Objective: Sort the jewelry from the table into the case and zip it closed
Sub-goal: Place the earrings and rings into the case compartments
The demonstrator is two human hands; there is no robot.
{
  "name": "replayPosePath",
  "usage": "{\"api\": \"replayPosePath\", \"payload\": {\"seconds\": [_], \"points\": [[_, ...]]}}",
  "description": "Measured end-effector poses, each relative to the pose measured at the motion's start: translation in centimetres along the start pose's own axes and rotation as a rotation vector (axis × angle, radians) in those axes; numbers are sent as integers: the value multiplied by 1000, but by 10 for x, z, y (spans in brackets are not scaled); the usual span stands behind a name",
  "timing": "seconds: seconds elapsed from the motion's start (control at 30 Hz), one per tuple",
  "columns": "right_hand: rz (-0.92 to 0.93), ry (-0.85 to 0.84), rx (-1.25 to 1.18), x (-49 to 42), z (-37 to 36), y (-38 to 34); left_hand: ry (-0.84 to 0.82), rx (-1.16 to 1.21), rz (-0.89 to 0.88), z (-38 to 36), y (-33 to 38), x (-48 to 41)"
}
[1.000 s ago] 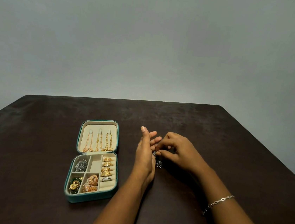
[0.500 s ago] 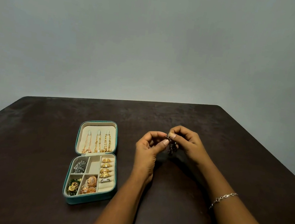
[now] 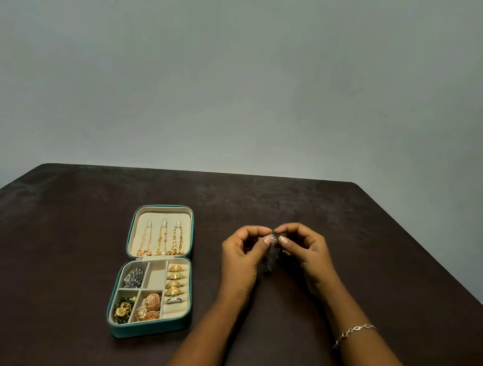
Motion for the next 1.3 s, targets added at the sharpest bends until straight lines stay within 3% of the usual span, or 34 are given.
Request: {"api": "replayPosePath", "payload": {"seconds": [0.33, 0.67, 0.83, 1.0, 1.3], "points": [[-25, 43, 7, 13, -3, -2, 3, -273, -119, 12, 5, 23], [-40, 80, -27, 54, -24, -11, -24, -329, -257, 30, 29, 52], [-13, 51, 69, 70, -36, -17, -22, -410, -351, 54, 38, 60], [20, 84, 30, 76, -52, -23, 40, -444, -435, 89, 58, 64], [70, -53, 115, 63, -96, -41, 303, -526, -466, 160, 70, 53]]}}
Point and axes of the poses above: each hand's wrist, its own x-axis away from the middle knuckle, its own z-axis out of the back of the hand, y = z × x, the point moved 1 cm from there along -x, towards the middle knuckle, and after that the axes turned 1 degree about z, right-handed, at the moved point
